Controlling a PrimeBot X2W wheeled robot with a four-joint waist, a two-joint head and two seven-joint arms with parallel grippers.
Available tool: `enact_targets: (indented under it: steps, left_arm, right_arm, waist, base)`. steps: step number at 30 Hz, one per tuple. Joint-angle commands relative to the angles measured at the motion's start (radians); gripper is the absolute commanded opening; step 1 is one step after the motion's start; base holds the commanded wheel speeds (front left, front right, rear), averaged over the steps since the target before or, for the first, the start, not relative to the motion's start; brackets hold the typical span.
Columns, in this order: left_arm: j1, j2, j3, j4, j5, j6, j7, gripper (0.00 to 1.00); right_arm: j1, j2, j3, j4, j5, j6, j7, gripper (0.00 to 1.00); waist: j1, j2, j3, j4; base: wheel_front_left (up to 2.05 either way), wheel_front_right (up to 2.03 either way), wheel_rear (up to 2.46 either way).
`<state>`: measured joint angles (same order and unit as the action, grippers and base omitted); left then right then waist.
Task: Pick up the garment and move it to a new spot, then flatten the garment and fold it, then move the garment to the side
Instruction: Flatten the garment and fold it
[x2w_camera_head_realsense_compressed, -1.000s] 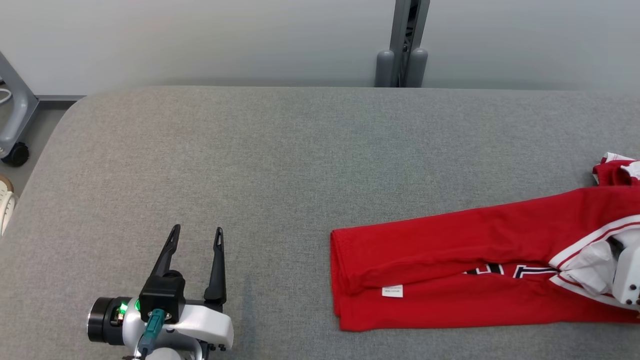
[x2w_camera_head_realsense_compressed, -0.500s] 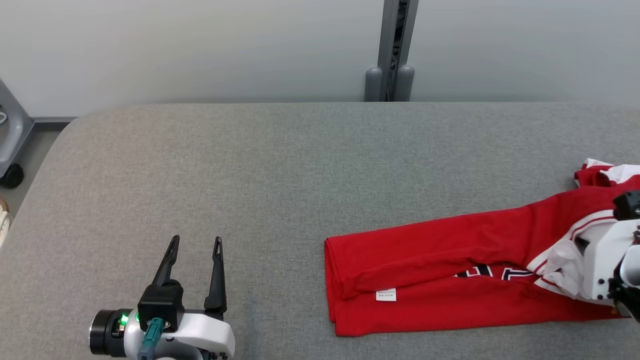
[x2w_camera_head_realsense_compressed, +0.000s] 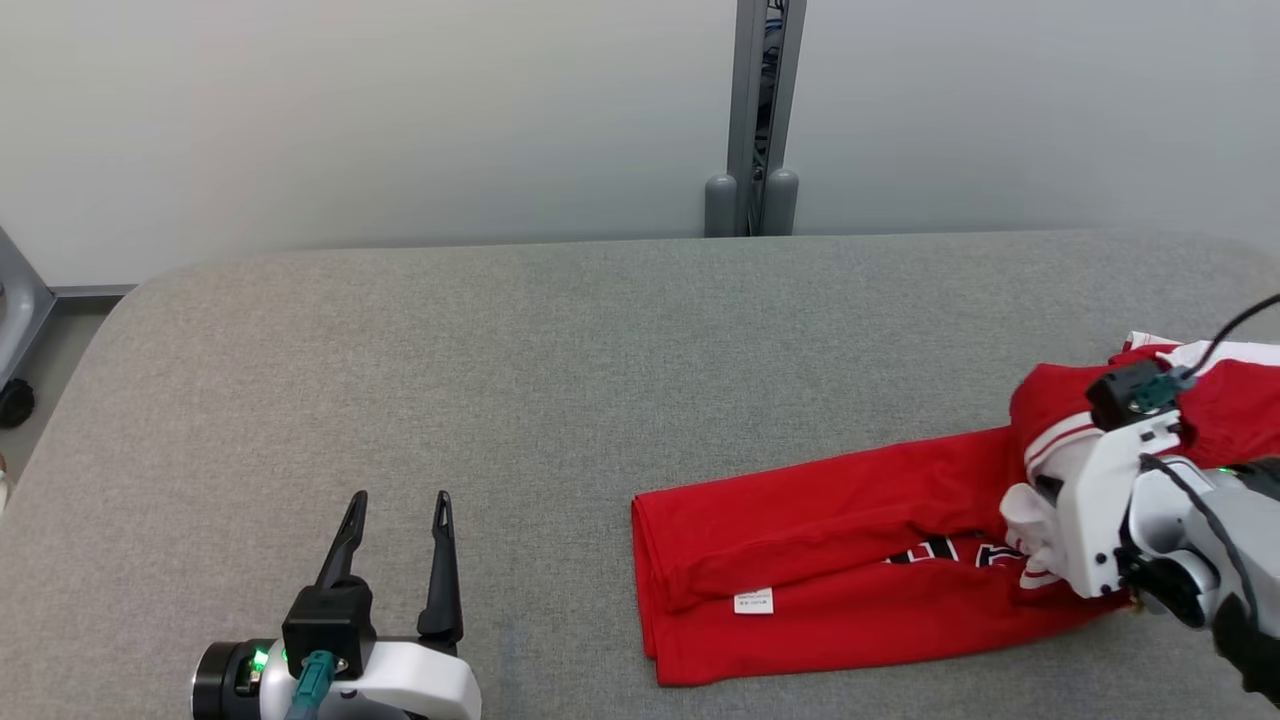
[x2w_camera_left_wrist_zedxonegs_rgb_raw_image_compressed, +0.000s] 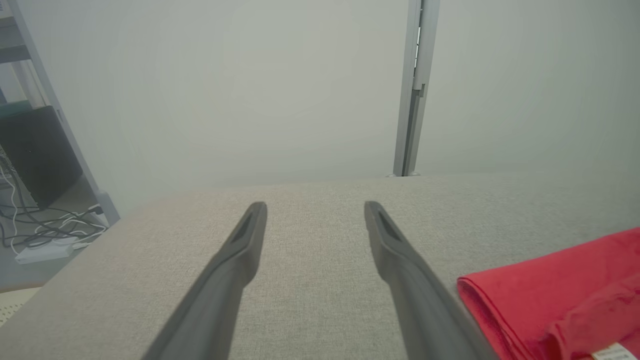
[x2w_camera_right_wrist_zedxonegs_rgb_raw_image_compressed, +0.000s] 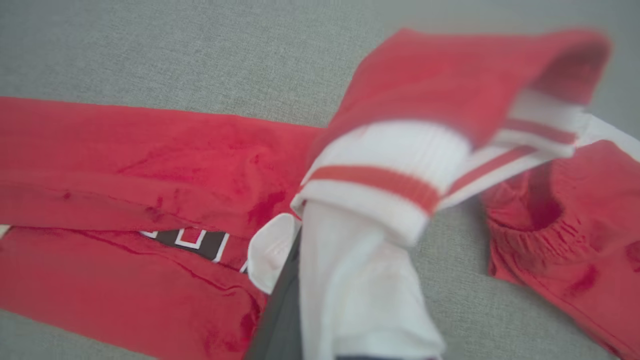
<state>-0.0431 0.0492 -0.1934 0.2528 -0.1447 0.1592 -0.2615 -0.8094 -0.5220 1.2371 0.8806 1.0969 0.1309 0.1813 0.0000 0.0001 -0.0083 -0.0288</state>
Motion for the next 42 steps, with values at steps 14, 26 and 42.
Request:
enact_targets:
  steps: [14, 26, 42]
  left_arm:
    - [0.028, 0.004, -0.007, -0.002, -0.018, 0.007, -0.004, 1.0]
    - [0.03, 0.004, -0.002, 0.004, -0.011, 0.003, -0.004, 1.0]
    - [0.013, 0.004, -0.008, 0.018, -0.013, 0.001, -0.004, 1.0]
  right_arm:
    - [0.063, 0.121, -0.072, -0.101, -0.004, 0.0, 0.071, 0.0]
    - [0.146, 0.222, -0.162, -0.151, -0.024, 0.0, 0.095, 0.0]
    - [0.188, 0.342, -0.293, -0.174, -0.125, 0.0, 0.129, 0.0]
  waist:
    - [0.0, -0.0001, -0.028, 0.034]
    - [0.0, -0.0001, -0.027, 0.058]
    - [0.0, -0.0001, -0.007, 0.081]
  base:
    - [0.0, 0.0, 0.0]
    - [0.0, 0.0, 0.0]
    - [0.0, 0.0, 0.0]
